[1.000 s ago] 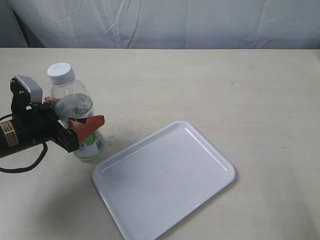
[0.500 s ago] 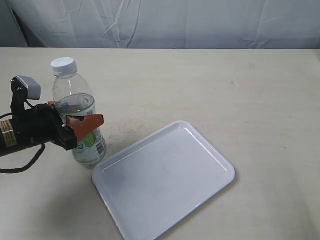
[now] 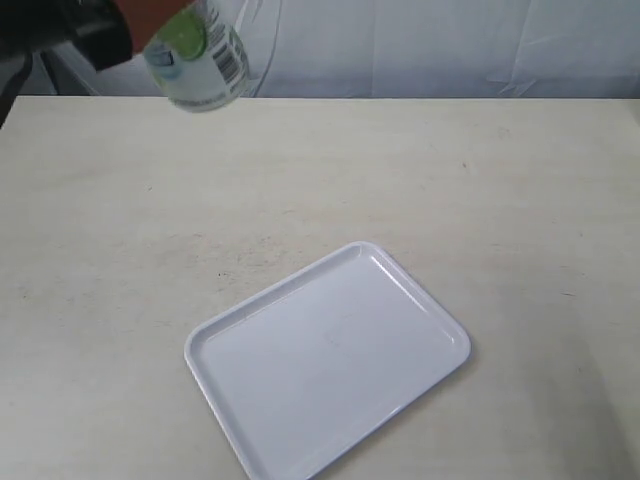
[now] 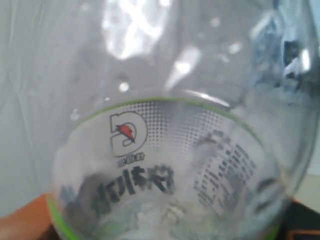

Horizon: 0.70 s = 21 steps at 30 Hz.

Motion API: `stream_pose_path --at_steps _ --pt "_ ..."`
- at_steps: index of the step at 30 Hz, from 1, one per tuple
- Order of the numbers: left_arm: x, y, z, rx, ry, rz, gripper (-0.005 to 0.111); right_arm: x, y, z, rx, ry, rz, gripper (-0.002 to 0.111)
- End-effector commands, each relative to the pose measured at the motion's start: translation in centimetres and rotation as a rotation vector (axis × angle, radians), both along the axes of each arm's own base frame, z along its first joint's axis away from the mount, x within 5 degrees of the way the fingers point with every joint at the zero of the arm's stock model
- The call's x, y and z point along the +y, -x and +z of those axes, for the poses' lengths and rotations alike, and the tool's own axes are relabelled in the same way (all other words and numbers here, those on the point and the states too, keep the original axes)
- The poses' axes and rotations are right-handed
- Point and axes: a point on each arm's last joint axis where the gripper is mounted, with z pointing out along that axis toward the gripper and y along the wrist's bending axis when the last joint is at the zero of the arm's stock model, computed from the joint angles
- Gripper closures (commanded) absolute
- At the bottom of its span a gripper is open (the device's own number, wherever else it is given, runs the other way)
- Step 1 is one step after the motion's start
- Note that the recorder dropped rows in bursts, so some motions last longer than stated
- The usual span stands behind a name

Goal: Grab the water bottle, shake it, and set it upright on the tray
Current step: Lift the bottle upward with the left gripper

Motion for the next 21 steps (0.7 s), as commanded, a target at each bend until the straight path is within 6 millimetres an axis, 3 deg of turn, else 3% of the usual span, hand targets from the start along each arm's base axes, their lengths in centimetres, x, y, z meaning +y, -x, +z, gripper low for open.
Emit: stream_pose_path --at_steps 1,7,9,10,12,13,15,16,17,20,21 --pt "-1.9 -0.3 -1.3 0.108 -0.143 0.061 0.107 0.0 0.0 0.1 -0.018 0.000 -0.004 0.106" --pt "-5.2 1.7 -11.8 0.434 -0.356 -0.041 0.107 0.0 0.0 0.1 -0.016 0.000 -0.004 0.106" --pt "-6.0 2.5 -12.0 0.430 -0.316 -0.089 0.107 0.0 0.0 0.1 -0.016 0.000 -0.004 0.106" --pt "-6.5 2.7 -10.9 0.380 -0.277 -0.113 0.107 0.0 0.0 0.1 -0.016 0.000 -0.004 0.106" --pt "-7.0 2.9 -4.9 0.207 -0.137 -0.097 0.107 0.0 0.0 0.1 -0.016 0.000 -0.004 0.106" --pt "-6.8 3.2 -0.3 0.078 -0.063 -0.087 0.107 0.0 0.0 0.1 -0.016 0.000 -0.004 0.106" --pt "-6.3 3.7 3.7 -0.029 -0.006 -0.066 0.107 0.0 0.0 0.1 -0.016 0.000 -0.004 0.106" --pt "-6.3 3.5 3.9 -0.015 -0.002 -0.053 0.107 0.0 0.0 0.1 -0.016 0.000 -0.004 0.106" --pt "-6.6 3.2 2.3 0.043 -0.058 -0.065 0.107 0.0 0.0 0.1 -0.016 0.000 -0.004 0.106" --pt "-7.9 2.6 -6.4 0.347 -0.237 -0.180 0.107 0.0 0.0 0.1 -0.018 0.000 -0.004 0.106" --pt "-8.1 2.9 -8.2 0.407 -0.253 -0.221 0.107 0.0 0.0 0.1 -0.018 0.000 -0.004 0.106"
